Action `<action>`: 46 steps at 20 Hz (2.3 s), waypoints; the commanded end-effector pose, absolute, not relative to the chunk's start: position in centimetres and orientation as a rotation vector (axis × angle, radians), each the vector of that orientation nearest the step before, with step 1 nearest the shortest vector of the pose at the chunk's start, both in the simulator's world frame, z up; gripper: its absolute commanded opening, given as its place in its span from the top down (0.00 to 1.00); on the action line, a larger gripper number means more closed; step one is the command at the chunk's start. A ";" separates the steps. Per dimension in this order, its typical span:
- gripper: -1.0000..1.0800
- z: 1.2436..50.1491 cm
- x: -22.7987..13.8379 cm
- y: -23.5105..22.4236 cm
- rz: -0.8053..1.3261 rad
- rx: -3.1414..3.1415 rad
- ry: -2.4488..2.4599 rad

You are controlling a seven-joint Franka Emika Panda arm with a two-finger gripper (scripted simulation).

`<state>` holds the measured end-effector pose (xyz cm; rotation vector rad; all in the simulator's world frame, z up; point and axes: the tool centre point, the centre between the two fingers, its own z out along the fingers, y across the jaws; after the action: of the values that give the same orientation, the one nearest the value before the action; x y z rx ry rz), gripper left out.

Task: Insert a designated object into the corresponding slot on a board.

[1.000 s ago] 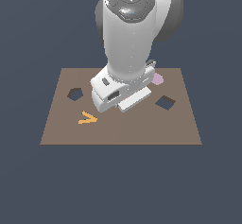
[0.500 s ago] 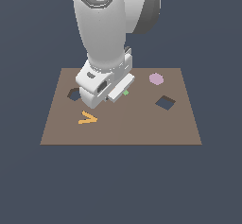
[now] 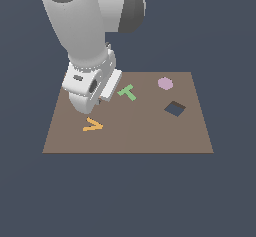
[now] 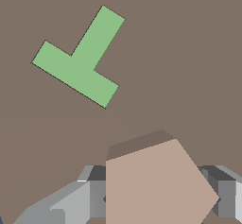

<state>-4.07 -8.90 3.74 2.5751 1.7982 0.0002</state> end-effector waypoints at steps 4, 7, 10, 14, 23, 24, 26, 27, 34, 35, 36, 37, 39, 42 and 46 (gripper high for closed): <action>1.00 3.9 -4.0 -11.7 0.001 2.429 1.990; 1.00 3.9 -3.8 -13.0 0.000 2.359 2.072; 1.00 4.0 -3.5 -14.1 0.000 2.297 2.141; 1.00 4.0 -3.2 -15.2 0.000 2.227 2.214; 1.00 4.1 -2.5 -16.6 0.000 2.130 2.307; 1.00 4.1 -2.5 -16.7 0.000 2.126 2.311; 1.00 4.1 -2.4 -16.8 0.000 2.120 2.316; 1.00 4.1 -2.4 -16.8 0.000 2.120 2.317; 1.00 3.9 -2.4 -16.7 0.000 2.124 2.313; 1.00 3.7 -2.4 -16.7 0.000 2.124 2.313; 1.00 3.4 -2.4 -16.7 0.000 2.124 2.313; 1.00 3.2 -2.4 -16.7 0.000 2.125 2.312; 1.00 3.1 -2.4 -16.7 0.000 2.125 2.312; 0.04 3.1 -2.4 -16.7 0.000 2.125 2.312; 0.04 3.1 -2.4 -16.7 0.000 2.125 2.312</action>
<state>-2.42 -16.65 3.05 2.1251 2.3124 -0.0005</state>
